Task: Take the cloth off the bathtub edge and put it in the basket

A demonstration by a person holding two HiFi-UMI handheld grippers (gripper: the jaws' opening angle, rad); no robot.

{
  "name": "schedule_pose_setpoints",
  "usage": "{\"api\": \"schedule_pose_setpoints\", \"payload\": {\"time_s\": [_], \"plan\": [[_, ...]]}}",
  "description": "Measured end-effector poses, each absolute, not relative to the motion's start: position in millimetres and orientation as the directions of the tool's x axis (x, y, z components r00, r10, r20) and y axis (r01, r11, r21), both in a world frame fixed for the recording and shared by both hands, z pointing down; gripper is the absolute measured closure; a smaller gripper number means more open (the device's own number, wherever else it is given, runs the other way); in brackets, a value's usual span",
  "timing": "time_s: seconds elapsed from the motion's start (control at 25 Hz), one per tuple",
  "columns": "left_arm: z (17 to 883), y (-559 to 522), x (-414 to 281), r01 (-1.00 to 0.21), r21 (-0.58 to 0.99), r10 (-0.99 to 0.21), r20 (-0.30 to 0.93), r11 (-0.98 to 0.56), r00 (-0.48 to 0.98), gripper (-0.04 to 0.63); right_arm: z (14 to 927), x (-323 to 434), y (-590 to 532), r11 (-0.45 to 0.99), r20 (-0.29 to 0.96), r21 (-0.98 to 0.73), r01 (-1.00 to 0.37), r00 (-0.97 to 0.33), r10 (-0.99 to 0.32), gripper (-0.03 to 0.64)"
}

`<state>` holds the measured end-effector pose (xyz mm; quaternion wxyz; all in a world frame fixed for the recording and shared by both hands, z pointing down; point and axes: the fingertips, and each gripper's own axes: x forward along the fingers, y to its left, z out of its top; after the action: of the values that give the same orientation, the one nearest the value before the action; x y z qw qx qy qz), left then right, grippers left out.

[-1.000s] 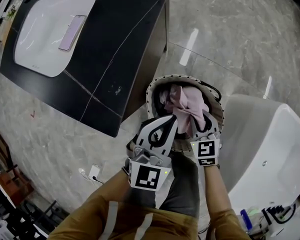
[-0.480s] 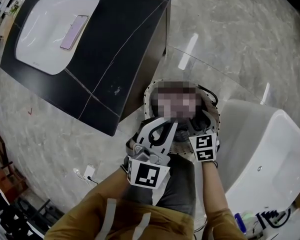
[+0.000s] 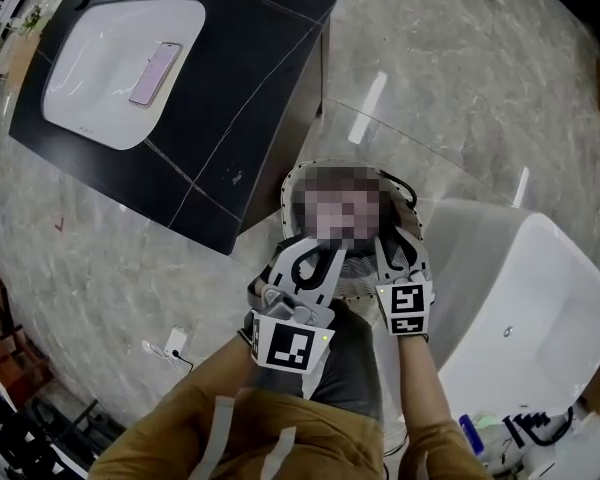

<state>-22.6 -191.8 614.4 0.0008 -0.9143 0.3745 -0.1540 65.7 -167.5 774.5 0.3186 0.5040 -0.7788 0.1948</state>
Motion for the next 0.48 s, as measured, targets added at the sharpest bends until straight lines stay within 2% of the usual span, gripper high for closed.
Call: {"api": "schedule_pose_setpoints", "payload": {"time_s": [0.24, 0.48], "plan": [[563.8, -186.7, -15.5, -0.669, -0.151, -0.682, 0.258, -0.728, 0.684, 0.591, 707.2, 83.4, -156.6, 0.364, 0.648, 0.034, -0.931, -0.257, -0.717, 0.598], [519.7, -177.9, -10.8, -0.665, -0.163, -0.683, 0.239, -0.729, 0.69, 0.591, 648.0, 99.4, -135.6, 0.299, 0.627, 0.018, -0.954, -0.222, -0.747, 0.611]]}}
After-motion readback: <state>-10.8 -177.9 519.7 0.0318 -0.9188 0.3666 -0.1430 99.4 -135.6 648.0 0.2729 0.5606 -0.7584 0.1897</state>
